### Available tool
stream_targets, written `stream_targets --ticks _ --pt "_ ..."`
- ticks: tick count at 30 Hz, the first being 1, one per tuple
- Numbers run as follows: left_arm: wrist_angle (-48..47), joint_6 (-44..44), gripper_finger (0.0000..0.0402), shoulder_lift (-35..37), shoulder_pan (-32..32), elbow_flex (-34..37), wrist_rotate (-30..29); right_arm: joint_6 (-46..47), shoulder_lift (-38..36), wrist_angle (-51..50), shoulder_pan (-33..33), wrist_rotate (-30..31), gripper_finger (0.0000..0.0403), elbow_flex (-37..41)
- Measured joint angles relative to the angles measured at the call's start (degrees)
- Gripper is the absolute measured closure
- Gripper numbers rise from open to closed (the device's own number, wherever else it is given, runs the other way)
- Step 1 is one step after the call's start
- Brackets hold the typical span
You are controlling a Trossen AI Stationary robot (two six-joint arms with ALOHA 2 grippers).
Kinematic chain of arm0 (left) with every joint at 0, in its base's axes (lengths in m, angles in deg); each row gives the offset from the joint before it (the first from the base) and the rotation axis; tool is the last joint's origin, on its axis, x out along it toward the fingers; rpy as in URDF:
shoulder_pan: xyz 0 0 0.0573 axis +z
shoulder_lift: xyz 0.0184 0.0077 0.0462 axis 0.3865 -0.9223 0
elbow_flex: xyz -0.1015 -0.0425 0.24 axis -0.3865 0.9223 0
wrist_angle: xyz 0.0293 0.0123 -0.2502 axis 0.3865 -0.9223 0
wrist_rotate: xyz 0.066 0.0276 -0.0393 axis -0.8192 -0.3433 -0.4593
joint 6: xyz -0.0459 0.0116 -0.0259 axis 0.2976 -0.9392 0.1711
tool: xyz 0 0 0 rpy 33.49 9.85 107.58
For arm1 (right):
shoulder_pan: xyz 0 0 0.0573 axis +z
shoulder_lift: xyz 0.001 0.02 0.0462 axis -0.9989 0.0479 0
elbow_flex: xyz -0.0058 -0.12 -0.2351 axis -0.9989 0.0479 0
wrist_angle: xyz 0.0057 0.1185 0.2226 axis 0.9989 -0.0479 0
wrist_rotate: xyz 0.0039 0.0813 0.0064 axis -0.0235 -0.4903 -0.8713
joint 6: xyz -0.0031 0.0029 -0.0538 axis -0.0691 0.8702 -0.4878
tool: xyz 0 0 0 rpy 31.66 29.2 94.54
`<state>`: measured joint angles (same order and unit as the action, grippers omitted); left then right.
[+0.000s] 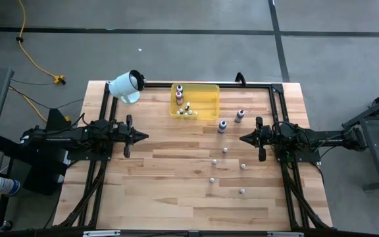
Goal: Pick & Place food coloring
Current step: Put the large blue food coloring bottle into the yellow container
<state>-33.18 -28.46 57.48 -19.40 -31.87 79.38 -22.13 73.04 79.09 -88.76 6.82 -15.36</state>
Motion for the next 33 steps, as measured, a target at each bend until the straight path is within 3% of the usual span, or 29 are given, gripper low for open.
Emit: stream_targets --ticks 20,23,27,33 --pt "-0.02 0.02 0.0401 0.00 0.00 0.00 -0.02 4.41 0.03 2.85 0.01 -0.73 0.0402 -0.71" --pt "-0.02 0.02 0.0401 0.00 0.02 0.00 -0.02 2.41 0.40 -0.36 -0.01 -0.70 0.0402 -4.97" --pt "-0.02 0.03 0.0401 0.00 0.01 0.00 -0.02 -1.74 2.73 -12.48 -0.78 -0.61 0.0402 -14.02" --pt "-0.02 0.02 0.0401 0.00 0.02 0.00 -0.02 -5.10 13.12 -30.72 -3.19 -0.58 0.0394 -32.23"
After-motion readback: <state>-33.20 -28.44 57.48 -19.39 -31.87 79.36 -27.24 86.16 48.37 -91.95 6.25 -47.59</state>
